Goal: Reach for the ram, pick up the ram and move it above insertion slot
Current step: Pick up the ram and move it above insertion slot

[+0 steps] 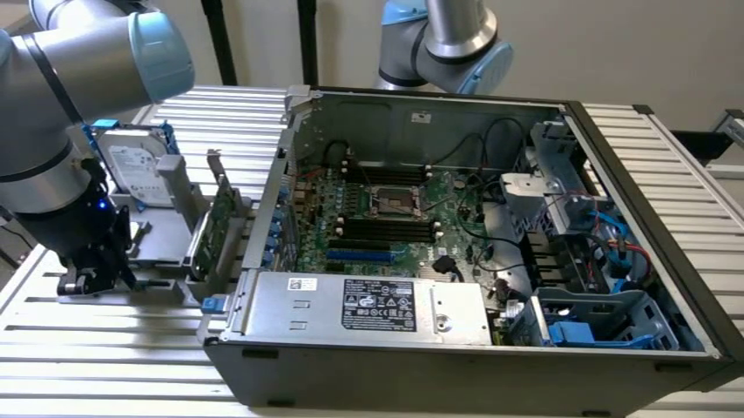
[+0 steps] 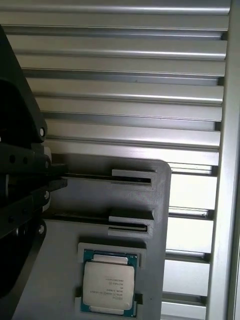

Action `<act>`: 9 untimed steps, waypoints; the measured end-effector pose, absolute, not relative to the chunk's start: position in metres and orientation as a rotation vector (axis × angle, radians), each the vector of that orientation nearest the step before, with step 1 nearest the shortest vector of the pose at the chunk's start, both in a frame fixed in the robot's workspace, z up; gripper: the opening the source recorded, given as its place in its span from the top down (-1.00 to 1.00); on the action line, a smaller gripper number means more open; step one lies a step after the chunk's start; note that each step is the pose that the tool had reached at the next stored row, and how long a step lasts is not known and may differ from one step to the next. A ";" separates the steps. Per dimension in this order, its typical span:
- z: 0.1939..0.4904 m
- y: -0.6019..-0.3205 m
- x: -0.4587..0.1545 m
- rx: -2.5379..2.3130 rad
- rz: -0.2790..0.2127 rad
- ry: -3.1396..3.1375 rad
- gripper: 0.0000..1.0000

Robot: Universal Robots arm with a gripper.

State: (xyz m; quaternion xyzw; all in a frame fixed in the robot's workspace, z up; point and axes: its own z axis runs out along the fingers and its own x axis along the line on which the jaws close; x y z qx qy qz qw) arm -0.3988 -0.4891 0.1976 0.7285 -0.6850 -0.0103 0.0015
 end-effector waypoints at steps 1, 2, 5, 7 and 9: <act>0.198 -0.489 -0.399 2.286 -0.032 -2.150 0.69; 0.198 -0.489 -0.399 2.287 -0.032 -2.150 0.69; 0.198 -0.489 -0.399 2.286 -0.032 -2.150 0.73; 0.198 -0.489 -0.399 2.286 -0.032 -2.150 0.73; 0.198 -0.489 -0.399 2.286 -0.032 -2.150 0.73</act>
